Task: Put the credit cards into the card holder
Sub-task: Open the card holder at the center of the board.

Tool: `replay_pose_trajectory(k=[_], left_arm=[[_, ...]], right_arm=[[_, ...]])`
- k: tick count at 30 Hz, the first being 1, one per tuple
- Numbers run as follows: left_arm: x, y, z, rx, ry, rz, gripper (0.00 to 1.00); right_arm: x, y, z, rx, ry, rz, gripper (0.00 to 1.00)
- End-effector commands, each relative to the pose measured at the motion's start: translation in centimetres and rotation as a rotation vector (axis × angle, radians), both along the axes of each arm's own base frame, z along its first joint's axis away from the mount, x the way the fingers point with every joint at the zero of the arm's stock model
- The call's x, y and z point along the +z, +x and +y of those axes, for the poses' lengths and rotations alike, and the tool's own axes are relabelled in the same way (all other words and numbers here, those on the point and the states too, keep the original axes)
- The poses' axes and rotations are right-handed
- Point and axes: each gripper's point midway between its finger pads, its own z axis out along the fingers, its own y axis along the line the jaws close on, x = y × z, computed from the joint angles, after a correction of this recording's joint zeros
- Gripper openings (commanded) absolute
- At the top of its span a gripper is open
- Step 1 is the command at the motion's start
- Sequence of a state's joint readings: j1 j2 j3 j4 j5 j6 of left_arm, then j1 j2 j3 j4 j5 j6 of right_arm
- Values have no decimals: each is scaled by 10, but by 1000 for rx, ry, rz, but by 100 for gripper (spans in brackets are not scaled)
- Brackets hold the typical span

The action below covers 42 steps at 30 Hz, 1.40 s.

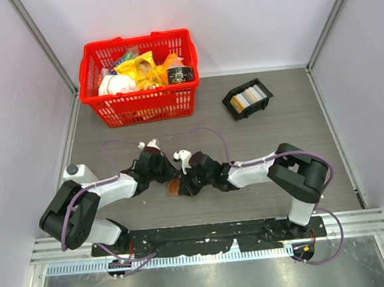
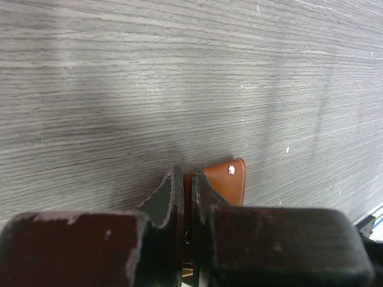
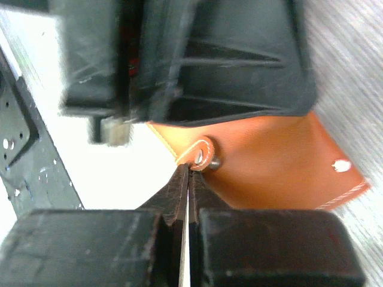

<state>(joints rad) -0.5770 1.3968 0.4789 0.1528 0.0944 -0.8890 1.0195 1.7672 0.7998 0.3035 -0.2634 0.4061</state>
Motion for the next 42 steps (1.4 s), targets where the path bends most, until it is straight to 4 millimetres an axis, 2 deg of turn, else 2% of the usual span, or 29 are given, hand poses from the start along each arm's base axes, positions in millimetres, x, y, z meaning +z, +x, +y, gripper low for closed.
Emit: replay_pose_trajectory(k=[1,6,8,11,14,15,17,22,23,24,25,28,29,30,32,33,34,36,37,38,39,42], left_arm=[[-35,-26,20,54,115,138,0],[-35,-25,23,76,128,145,0],[-33,-24,23,71,128,139,0],[-37,-25,38,118,194,141,0],[-35,-24,39,122,192,131,0],[-34,-23,38,118,186,127,0],[-34,-24,36,114,177,128,0],[-34,-29,33,100,150,133,0],[-35,-32,35,103,150,138,0],[-36,-34,37,108,147,139,0],[-36,-37,38,112,139,141,0],[-34,-44,43,140,116,135,0],[-33,-45,45,153,112,132,0],[-34,-49,47,165,105,135,0],[-32,-51,50,193,87,126,0],[-31,-52,51,203,78,121,1],[-32,-54,52,212,73,122,1],[-30,-56,56,238,63,114,3],[-28,-55,57,252,52,106,7],[-28,-57,59,262,55,107,9],[-27,-57,60,268,48,100,11],[-27,-58,63,286,44,97,15]], right_arm=[[1,-35,-2,251,-55,-130,4],[9,-52,0,335,-30,-178,5],[3,-55,-9,329,-61,-165,5],[-8,-69,-28,351,-97,-109,16],[-11,-92,-39,361,-66,0,27],[-14,-97,-43,352,-66,39,27],[-20,-96,-47,319,-80,46,28],[-34,-75,-54,183,-187,49,29],[-33,-73,-56,173,-193,49,29],[-27,-63,-60,117,-198,8,29],[-21,-58,-60,79,-183,8,27],[26,-23,-63,-129,-84,-86,22],[40,-17,-59,-172,-36,-88,22],[57,2,-58,-265,-10,-126,22],[76,13,-45,-287,15,-137,22],[74,16,-46,-317,-13,-120,22],[77,25,-35,-331,-22,-124,22],[67,33,-27,-328,-95,-118,23],[56,30,-19,-298,-112,-92,23],[58,32,-11,-288,-103,-89,23],[48,29,-3,-261,-110,-58,23],[32,17,7,-204,-132,10,23]])
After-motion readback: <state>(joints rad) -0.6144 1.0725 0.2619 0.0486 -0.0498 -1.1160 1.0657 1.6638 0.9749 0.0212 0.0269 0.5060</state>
